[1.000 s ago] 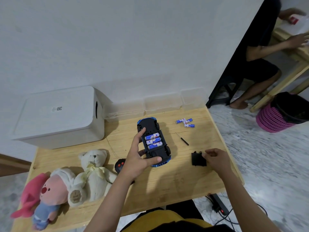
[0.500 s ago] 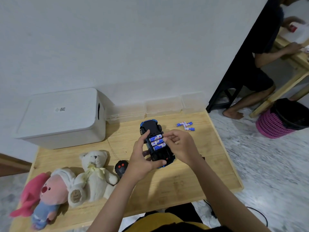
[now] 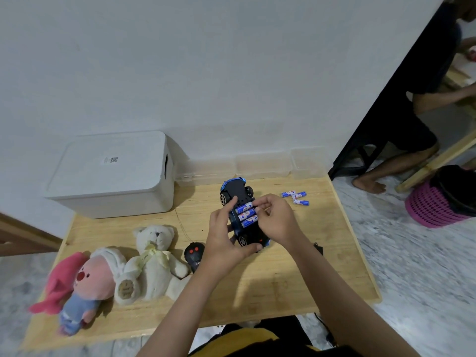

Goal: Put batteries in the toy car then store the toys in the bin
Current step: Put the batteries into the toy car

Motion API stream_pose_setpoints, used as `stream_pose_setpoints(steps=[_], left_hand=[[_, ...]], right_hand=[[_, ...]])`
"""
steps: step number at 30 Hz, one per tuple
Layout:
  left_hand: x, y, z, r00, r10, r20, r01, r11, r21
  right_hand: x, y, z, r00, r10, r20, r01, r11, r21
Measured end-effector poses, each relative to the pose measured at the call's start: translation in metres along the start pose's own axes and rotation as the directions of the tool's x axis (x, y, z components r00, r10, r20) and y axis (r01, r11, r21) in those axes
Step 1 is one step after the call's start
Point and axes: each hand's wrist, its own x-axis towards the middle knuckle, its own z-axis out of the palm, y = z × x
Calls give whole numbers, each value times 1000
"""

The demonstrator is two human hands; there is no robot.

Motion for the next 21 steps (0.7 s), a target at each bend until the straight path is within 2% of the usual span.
stream_pose_setpoints(steps=[7,14,16,18,21], left_hand=[[0,-1,1,1000,13,-8,-12,999,47],[1,-2,3,1000,11,-2,-11,998,54],[1,-2,4,1000,10,-5,-10,999,38],[1,-1,4,1000,9,-19,-9,1000,25],[1,-2,3,999,6,-44,-5,1000,18]], right_hand=[[-1,-4,1,997,79,7,-79,990,116],[-13,-13,0,988,-20,-151,59,965,256],[-15,-16,-1,982,-3,-191,66,944,323],[-15,-19,-6,980,59,-191,31,900,434],[-13,-26,-18,968,246,-49,-150,726,671]])
